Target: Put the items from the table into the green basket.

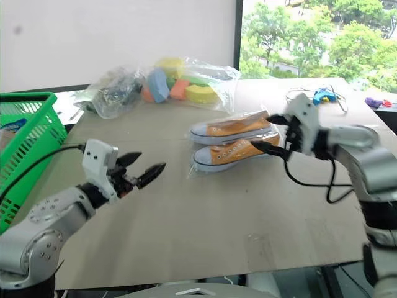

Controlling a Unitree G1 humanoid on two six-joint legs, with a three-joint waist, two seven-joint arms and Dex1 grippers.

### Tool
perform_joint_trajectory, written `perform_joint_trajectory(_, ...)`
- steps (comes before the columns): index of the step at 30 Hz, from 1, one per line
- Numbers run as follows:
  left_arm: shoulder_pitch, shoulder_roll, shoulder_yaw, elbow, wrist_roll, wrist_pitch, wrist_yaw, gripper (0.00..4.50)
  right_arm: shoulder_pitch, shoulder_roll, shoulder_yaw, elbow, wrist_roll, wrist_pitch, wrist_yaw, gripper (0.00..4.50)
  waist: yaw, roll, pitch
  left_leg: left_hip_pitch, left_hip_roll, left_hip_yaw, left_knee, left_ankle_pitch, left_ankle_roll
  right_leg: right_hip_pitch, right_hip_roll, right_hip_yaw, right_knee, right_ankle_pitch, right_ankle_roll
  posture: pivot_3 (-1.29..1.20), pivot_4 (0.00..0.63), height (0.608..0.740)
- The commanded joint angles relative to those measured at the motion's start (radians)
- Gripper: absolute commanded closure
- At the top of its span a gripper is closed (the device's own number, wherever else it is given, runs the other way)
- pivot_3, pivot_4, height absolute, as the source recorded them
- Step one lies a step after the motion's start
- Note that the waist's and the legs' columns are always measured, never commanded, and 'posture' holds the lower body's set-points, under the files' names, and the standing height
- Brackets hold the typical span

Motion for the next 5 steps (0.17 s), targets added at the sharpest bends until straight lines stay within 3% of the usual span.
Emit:
perform_joint_trajectory(1,0.105,-0.003,0.068,-0.018,0.015,-0.084,-0.045,0.03,0.108,-0.056,-0.121,-0.059,-0.003,-0.008,-0.013,0.0,-0.012,0.003,0.002,0.003,0.0,0.0,0.0,0.0,0.0,0.005,0.0,0.0,-0.001,-0.005,0.004,0.03,0.0,0.74)
perform_joint_trajectory(5,0.171,0.016,0.074,0.005,0.04,-0.139,-0.08,0.03,0.18,-0.066,-0.161,-0.083,0.002,-0.011,-0.037,0.0,-0.031,0.005,0.003,0.006,-0.001,0.006,0.001,0.0,0.0,0.009,0.001,0.002,0.001,-0.006,0.005,0.03,0.0,0.74)
